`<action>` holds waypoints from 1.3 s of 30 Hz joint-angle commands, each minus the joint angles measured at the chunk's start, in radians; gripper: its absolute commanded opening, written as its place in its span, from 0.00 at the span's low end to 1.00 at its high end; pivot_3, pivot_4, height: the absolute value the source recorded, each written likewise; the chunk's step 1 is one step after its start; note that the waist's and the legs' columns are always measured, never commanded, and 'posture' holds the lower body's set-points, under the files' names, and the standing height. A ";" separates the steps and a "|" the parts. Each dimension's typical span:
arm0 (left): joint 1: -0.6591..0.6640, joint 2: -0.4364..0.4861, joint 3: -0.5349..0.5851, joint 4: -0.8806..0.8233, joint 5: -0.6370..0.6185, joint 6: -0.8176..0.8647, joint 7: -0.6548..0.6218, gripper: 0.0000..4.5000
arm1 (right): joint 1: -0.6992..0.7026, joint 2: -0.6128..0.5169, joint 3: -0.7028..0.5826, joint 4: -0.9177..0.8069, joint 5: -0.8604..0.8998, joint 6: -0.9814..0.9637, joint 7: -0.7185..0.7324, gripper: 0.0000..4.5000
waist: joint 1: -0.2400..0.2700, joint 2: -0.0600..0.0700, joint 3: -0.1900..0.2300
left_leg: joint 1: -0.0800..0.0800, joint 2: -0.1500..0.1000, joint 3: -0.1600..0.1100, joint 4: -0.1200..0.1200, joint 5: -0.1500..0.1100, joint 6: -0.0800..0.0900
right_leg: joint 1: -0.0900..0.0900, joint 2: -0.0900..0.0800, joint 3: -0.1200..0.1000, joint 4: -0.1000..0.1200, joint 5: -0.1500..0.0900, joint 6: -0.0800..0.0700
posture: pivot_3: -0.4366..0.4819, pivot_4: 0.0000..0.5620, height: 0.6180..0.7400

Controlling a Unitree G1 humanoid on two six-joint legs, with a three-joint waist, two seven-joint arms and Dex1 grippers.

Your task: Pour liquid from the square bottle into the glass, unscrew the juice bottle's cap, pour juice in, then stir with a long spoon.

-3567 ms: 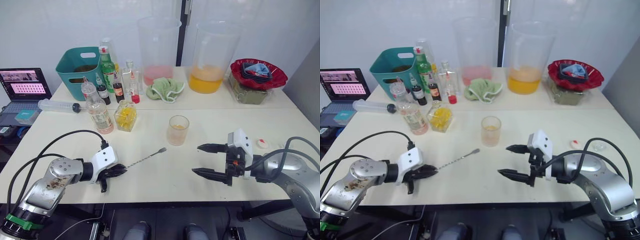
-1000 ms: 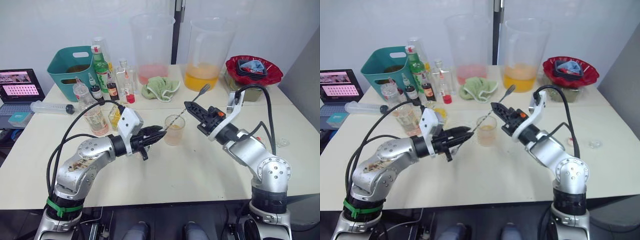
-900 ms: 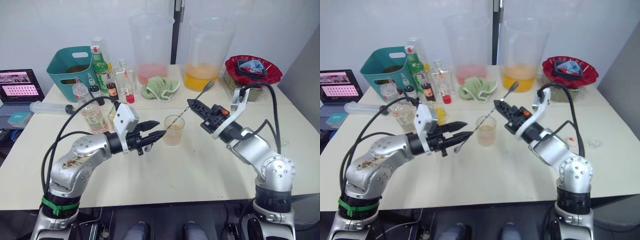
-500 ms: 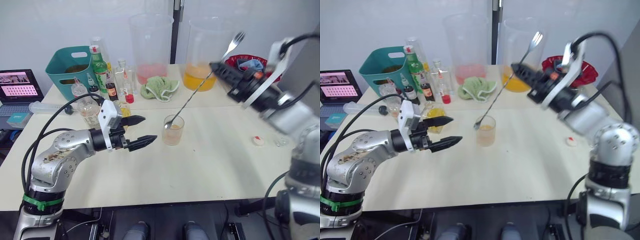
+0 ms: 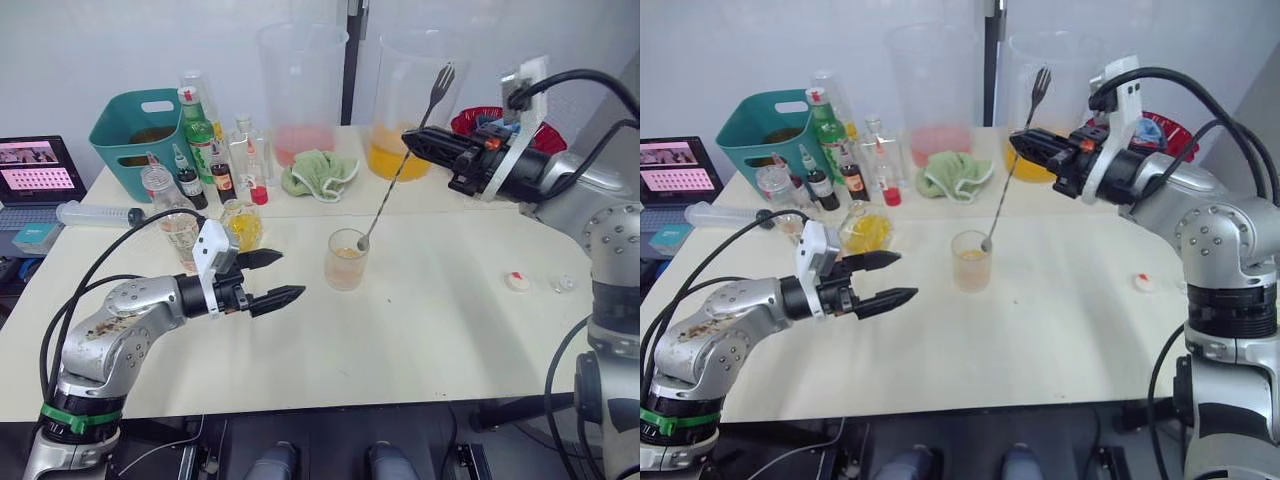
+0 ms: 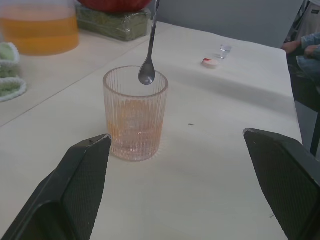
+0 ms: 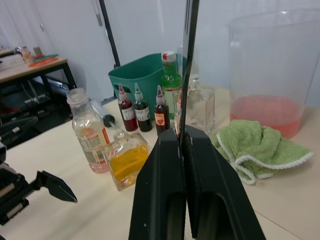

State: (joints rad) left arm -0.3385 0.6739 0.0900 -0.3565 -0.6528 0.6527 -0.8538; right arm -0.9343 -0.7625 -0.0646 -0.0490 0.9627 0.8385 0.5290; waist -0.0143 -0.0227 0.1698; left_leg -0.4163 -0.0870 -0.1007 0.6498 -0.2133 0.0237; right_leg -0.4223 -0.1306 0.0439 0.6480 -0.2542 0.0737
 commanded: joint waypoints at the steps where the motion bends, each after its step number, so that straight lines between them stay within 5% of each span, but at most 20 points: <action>1: 0.015 0.016 0.030 -0.047 0.009 -0.022 0.013 1.00 | -0.025 0.007 -0.014 -0.010 -0.065 -0.036 0.048 0.00 | 0.000 0.000 0.000 | 0.000 0.000 0.000 0.000 0.000 0.000 | 0.000 0.000 0.000 0.000 0.000 0.000 | 0.48 0.27 1.00; 17: 0.044 0.018 0.035 -0.076 0.013 -0.018 0.038 1.00 | -0.082 0.187 0.188 0.079 -0.445 -0.256 0.223 0.00 | -0.002 0.000 0.000 | 0.000 0.000 0.000 0.000 0.001 -0.001 | -0.001 0.000 0.000 0.001 0.000 -0.001 | 0.48 0.27 1.00; 27: 0.054 0.012 0.027 -0.088 0.026 -0.022 0.054 1.00 | -0.092 0.310 0.183 0.116 -0.491 -0.287 0.278 0.00 | -0.003 0.000 0.000 | 0.000 0.000 -0.001 0.000 0.001 -0.002 | -0.001 0.000 -0.001 0.001 0.001 -0.001 | 0.48 0.27 1.00; 39: 0.030 -0.013 -0.029 -0.052 0.059 -0.052 0.036 1.00 | -0.087 0.262 0.143 0.032 -0.468 -0.134 0.311 0.00 | -0.003 0.000 0.000 | 0.000 0.000 -0.001 0.000 0.001 -0.002 | -0.001 0.000 -0.001 0.001 0.001 -0.001 | 0.48 0.27 1.00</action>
State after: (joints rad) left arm -0.2947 0.6608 0.0562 -0.3992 -0.5943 0.6254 -0.8079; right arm -1.0059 -0.4896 0.1115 0.0272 0.4764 0.6925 0.8295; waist -0.0170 -0.0226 0.1697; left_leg -0.4158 -0.0871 -0.1020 0.6496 -0.2124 0.0219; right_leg -0.4233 -0.1306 0.0429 0.6494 -0.2533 0.0723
